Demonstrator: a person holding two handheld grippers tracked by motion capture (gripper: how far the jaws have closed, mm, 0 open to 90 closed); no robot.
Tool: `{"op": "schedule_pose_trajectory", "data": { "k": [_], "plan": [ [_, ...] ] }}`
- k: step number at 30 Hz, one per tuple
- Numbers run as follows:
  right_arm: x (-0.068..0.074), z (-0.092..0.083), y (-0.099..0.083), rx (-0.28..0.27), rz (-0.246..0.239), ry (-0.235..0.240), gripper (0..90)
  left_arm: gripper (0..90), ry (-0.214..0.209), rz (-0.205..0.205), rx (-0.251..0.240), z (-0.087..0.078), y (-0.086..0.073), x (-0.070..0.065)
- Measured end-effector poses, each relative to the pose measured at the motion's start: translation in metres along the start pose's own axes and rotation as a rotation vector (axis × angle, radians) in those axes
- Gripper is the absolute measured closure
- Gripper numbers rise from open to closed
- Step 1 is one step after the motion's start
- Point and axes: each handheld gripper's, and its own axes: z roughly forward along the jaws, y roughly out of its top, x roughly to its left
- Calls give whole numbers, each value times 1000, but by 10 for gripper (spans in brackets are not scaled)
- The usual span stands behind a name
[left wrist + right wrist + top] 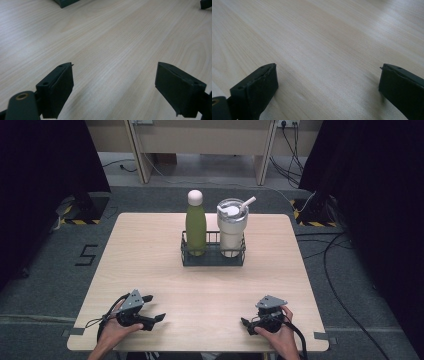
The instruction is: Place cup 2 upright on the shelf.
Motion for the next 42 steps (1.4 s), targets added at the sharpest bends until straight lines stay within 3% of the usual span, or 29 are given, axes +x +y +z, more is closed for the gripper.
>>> {"op": "schedule_pose_trajectory", "data": {
  "k": [10, 19, 21, 24, 42],
  "plan": [
    [0, 0, 0, 0, -3, 0, 28, 150, 54, 49, 52, -3, -7, -3],
    [0, 0, 0, 0, -3, 0, 28, 151, 44, 29, 111, -1, -12, -8],
    [0, 0, 0, -1, -2, 0, 28, 148, 50, 32, 110, -2, -13, -8],
    [0, 0, 0, -1, -2, 0, 28, 144, 49, 3, 119, -2, -13, -7],
    [1, 0, 0, 0, -5, 4, 28, 115, 38, 6, 125, -1, -13, -7]
  ]
}}
